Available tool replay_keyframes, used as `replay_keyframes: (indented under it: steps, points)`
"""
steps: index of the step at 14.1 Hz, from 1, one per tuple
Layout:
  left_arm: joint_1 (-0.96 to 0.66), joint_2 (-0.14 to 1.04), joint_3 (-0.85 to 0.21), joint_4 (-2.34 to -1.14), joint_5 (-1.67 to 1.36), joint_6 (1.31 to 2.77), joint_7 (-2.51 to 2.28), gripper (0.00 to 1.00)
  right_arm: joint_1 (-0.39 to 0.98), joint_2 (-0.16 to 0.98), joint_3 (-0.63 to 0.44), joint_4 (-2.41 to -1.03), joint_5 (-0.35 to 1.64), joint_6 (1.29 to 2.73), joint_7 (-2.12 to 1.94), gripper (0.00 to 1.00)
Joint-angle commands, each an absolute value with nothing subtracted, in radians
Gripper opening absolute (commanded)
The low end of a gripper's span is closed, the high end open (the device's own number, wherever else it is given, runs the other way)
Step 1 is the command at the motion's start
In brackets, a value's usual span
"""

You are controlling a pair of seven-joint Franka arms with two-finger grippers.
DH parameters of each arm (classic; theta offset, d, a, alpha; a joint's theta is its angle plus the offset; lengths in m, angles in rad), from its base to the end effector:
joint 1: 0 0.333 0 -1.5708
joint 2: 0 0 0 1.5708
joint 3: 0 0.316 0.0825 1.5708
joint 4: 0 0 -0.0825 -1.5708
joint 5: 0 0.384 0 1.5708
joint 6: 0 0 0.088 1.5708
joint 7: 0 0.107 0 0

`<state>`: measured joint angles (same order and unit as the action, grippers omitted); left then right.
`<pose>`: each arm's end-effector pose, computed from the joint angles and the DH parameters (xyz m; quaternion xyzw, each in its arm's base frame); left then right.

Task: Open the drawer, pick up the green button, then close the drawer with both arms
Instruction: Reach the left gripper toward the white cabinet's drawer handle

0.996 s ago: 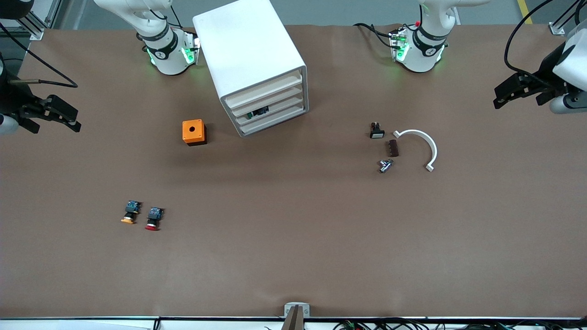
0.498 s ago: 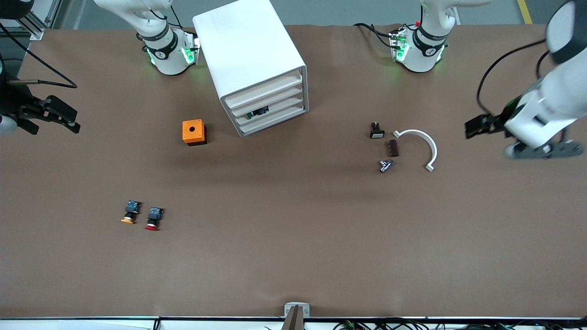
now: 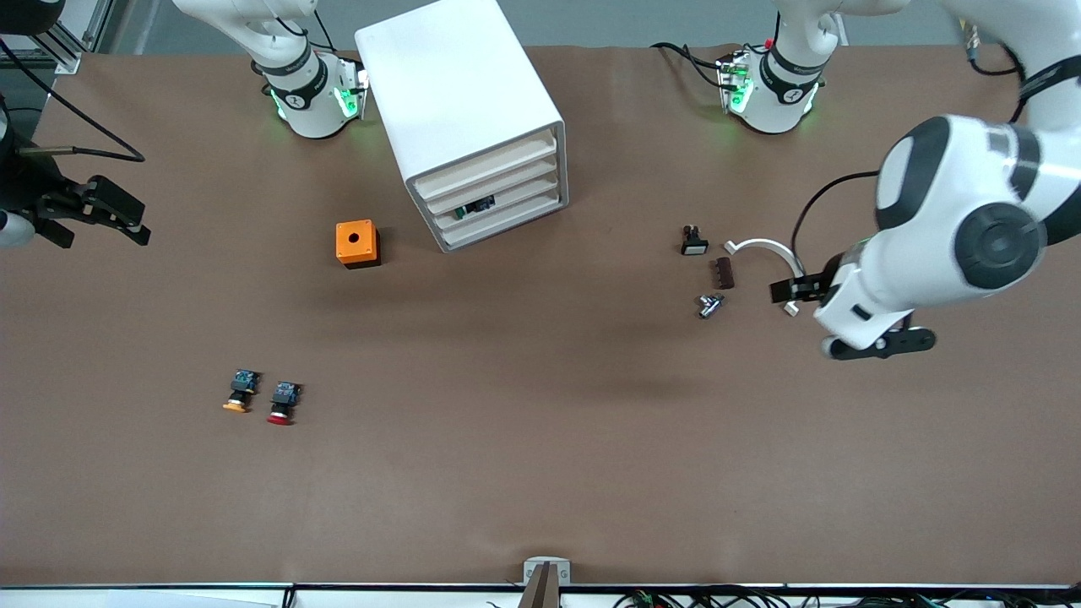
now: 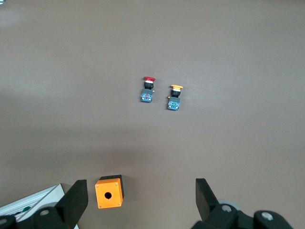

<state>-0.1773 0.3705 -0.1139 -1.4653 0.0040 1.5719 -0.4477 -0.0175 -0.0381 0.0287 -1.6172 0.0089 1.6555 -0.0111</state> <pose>0.6162 -0.1740 0.4518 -0.9882 -0.0783 0.1284 0.0294 0.5509 0.0074 0.6312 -0.9992 -0.0109 -0.0382 0.0039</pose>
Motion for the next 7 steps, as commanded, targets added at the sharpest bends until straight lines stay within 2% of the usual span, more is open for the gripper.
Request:
replay_keyframes:
  steps: [1,7]
  points:
    - [-0.247,0.442,-0.114,-1.394,-0.009,1.563,-0.612,1.0,-0.014,-0.028,0.025,-1.623,0.014,1.658,-0.02,1.0]
    - [-0.391,0.528,-0.114,-1.391,-0.134,1.635,-0.972,1.0,-0.014,0.009,0.025,-1.614,0.018,1.683,-0.061,1.0]
